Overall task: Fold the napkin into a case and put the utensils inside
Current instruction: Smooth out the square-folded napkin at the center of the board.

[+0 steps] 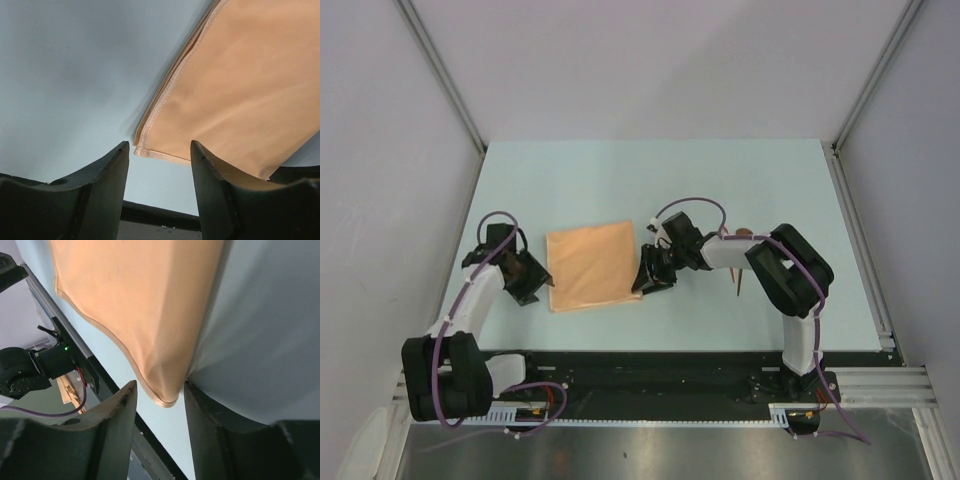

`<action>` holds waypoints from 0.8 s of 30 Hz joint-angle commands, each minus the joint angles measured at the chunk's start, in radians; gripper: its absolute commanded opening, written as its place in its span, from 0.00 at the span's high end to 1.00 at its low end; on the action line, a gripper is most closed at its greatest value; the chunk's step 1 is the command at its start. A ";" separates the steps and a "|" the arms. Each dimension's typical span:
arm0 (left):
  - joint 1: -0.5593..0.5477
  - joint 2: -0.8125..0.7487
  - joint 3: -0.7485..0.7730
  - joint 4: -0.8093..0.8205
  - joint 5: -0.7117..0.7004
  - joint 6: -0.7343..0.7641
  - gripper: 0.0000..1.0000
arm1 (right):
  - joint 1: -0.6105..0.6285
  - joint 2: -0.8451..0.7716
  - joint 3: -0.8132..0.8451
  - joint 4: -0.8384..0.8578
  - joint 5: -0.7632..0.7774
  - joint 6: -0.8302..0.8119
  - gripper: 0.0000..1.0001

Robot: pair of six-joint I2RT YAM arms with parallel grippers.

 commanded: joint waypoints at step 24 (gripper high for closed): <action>-0.197 0.289 0.383 0.156 0.184 0.297 0.30 | -0.425 0.183 0.392 -0.397 0.087 -0.503 1.00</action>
